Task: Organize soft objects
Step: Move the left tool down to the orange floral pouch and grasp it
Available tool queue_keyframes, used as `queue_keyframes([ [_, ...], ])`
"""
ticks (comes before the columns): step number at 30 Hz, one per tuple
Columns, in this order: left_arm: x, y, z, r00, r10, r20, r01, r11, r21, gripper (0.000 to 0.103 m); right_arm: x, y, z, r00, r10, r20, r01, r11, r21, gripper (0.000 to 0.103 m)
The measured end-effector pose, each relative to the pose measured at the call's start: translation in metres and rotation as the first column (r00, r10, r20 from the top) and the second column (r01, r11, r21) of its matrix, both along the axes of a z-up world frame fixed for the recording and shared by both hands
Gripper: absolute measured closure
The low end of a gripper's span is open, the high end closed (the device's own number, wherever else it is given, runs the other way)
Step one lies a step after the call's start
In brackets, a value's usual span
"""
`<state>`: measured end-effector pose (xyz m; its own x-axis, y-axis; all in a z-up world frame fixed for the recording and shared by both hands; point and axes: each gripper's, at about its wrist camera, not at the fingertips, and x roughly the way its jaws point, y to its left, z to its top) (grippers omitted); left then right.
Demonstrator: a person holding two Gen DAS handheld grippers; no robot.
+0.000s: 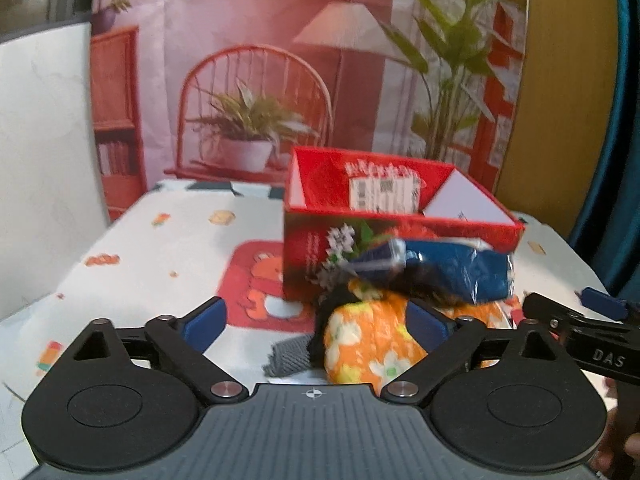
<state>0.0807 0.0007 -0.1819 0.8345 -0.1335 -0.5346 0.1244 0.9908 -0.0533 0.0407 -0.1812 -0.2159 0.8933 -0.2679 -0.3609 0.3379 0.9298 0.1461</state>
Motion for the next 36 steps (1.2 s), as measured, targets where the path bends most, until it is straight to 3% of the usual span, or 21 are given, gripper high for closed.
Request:
queue_keyframes([
  [8, 0.017, -0.009, -0.019, 0.999, -0.039, 0.002, 0.039, 0.999, -0.018, 0.023, 0.009, -0.007, -0.031, 0.999, 0.03, -0.012, -0.029, 0.998, 0.047, 0.001],
  [14, 0.028, -0.011, -0.04, 0.997, -0.063, -0.048, 0.057, 0.992, -0.116, 0.024, 0.016, -0.006, -0.044, 0.997, 0.064, -0.041, -0.062, 0.996, 0.058, 0.009],
  [19, 0.026, -0.011, -0.055, 0.993, -0.097, -0.068, 0.088, 0.987, -0.134, 0.024, 0.021, -0.012, -0.054, 0.994, 0.089, -0.058, -0.081, 0.989, 0.126, 0.012],
  [23, 0.029, -0.006, -0.057, 0.991, -0.114, -0.077, 0.098, 0.978, -0.185, 0.024, 0.024, -0.014, -0.06, 0.991, 0.115, -0.063, -0.103, 0.981, 0.167, 0.02],
  [36, 0.032, -0.009, -0.066, 0.98, -0.164, -0.116, 0.137, 0.969, -0.207, 0.034, 0.027, -0.016, -0.066, 0.985, 0.158, -0.064, -0.14, 0.964, 0.226, 0.023],
])
